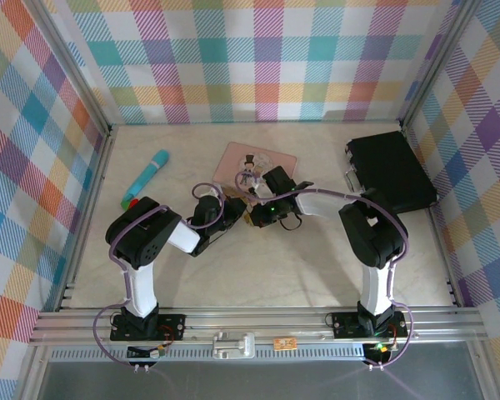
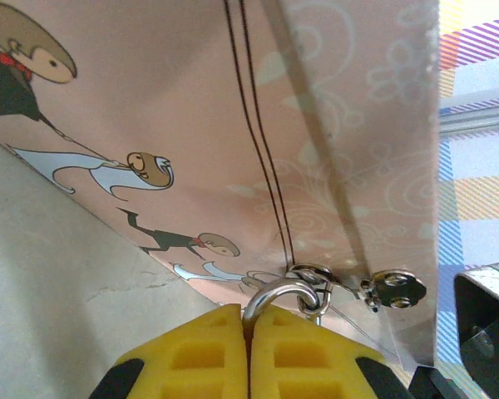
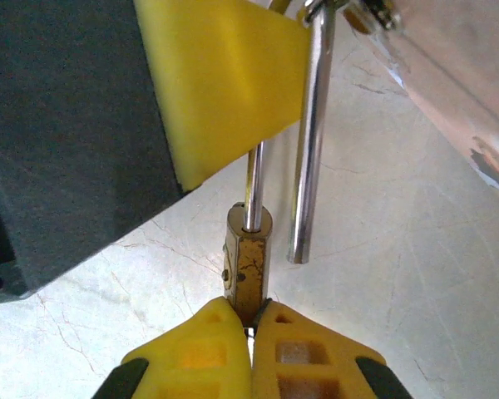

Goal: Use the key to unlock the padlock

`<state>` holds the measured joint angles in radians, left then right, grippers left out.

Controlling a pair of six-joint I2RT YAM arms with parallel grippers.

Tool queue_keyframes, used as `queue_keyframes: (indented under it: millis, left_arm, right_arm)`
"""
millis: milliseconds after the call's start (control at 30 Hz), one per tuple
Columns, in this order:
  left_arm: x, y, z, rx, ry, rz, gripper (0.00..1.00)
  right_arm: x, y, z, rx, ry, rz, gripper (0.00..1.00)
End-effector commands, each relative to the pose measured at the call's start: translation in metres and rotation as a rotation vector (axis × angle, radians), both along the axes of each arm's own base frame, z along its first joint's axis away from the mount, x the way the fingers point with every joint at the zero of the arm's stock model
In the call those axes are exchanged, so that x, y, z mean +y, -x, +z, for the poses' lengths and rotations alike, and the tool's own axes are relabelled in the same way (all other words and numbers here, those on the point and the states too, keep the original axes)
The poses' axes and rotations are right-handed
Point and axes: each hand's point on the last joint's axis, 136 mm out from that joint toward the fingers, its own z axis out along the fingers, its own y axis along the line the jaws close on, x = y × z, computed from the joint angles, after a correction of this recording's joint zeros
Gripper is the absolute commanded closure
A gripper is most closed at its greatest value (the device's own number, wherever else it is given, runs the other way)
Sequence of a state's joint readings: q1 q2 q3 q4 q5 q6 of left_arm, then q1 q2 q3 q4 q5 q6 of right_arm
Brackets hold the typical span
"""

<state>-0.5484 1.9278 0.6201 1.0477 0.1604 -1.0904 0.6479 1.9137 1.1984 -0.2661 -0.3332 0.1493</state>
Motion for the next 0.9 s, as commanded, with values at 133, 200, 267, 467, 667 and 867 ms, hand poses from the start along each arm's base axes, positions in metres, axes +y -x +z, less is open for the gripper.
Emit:
queue_keyframes:
  millis: [133, 200, 267, 467, 667, 867]
  left_arm:
    - [-0.006, -0.007, 0.009, -0.039, 0.031, 0.001, 1.00]
    - [-0.004, -0.007, 0.011, -0.041, 0.033, 0.013, 1.00]
    - [-0.002, -0.007, 0.014, -0.045, 0.035, 0.024, 1.00]
    - [0.005, -0.009, 0.023, -0.055, 0.044, 0.068, 1.00]
    - [0.013, -0.008, 0.026, -0.050, 0.048, 0.132, 1.00]
    - [0.015, -0.009, 0.025, -0.045, 0.052, 0.202, 1.00]
  right_arm:
    - [0.009, 0.005, 0.021, -0.010, -0.069, 0.016, 0.96]
    - [0.005, 0.005, 0.029, -0.021, -0.066, -0.010, 0.82]
    - [-0.003, 0.007, 0.040, -0.031, -0.064, -0.050, 0.70]
    - [-0.042, -0.003, 0.072, -0.029, -0.053, -0.343, 0.42]
    - [-0.101, -0.039, 0.085, -0.117, 0.035, -0.712, 0.24]
    - [-0.121, -0.079, 0.085, -0.190, 0.035, -0.858, 0.19]
